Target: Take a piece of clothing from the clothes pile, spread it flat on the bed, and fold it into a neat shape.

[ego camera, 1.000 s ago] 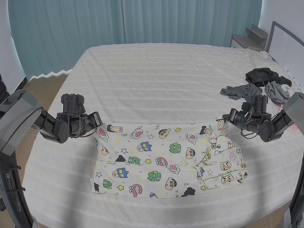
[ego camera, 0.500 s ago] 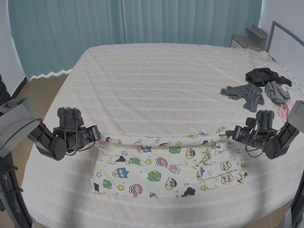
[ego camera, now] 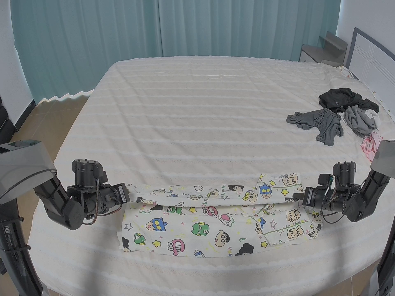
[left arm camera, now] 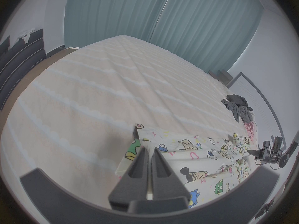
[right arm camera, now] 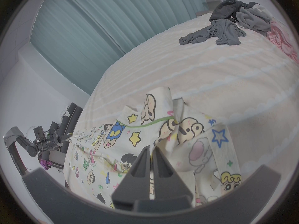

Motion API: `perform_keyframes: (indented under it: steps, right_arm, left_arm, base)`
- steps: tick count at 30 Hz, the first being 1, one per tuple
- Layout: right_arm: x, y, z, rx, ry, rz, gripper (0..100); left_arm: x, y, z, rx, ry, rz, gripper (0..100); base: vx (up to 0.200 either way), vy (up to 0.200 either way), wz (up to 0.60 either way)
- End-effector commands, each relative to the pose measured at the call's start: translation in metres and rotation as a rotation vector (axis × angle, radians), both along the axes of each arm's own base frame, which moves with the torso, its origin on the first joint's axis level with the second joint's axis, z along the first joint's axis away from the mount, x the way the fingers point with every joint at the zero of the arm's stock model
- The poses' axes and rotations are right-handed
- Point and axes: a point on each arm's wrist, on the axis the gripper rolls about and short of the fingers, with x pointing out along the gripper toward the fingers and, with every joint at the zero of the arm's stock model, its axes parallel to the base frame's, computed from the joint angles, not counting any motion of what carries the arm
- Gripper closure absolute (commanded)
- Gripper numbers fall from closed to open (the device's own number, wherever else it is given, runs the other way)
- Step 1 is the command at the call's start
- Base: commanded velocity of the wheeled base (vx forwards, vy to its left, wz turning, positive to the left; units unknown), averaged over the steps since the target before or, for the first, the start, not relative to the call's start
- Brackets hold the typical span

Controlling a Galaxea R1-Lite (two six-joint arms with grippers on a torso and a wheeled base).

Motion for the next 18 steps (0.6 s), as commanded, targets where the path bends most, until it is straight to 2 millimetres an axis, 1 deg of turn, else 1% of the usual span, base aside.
perform_keyframes:
  steps: [1,3,5,10,18]
  right_arm:
    - [-0.007,-0.001,-0.011,-0.01,0.043,0.006,100]
    - [-0.007,-0.002,-0.012,-0.01,0.048,0.005,100]
    - [-0.008,-0.003,-0.014,-0.011,0.057,0.001,100]
    - [-0.005,-0.008,-0.019,-0.014,0.063,-0.02,100]
    - [-0.004,-0.013,-0.021,-0.013,0.071,-0.034,100]
  left_arm:
    - [-0.01,0.0,-0.013,0.006,0.043,-0.005,100]
    - [-0.012,0.0,-0.015,0.006,0.049,-0.008,100]
    - [-0.015,-0.001,-0.021,0.01,0.067,-0.013,100]
    - [-0.018,-0.004,-0.032,0.014,0.096,-0.025,100]
    - [-0.021,-0.01,-0.036,0.015,0.112,-0.043,100]
  base:
    - [0.0,0.0,0.0]
    - [0.0,0.0,0.0]
    - [0.0,0.0,0.0]
    - [0.0,0.0,0.0]
    - [0.0,0.0,0.0]
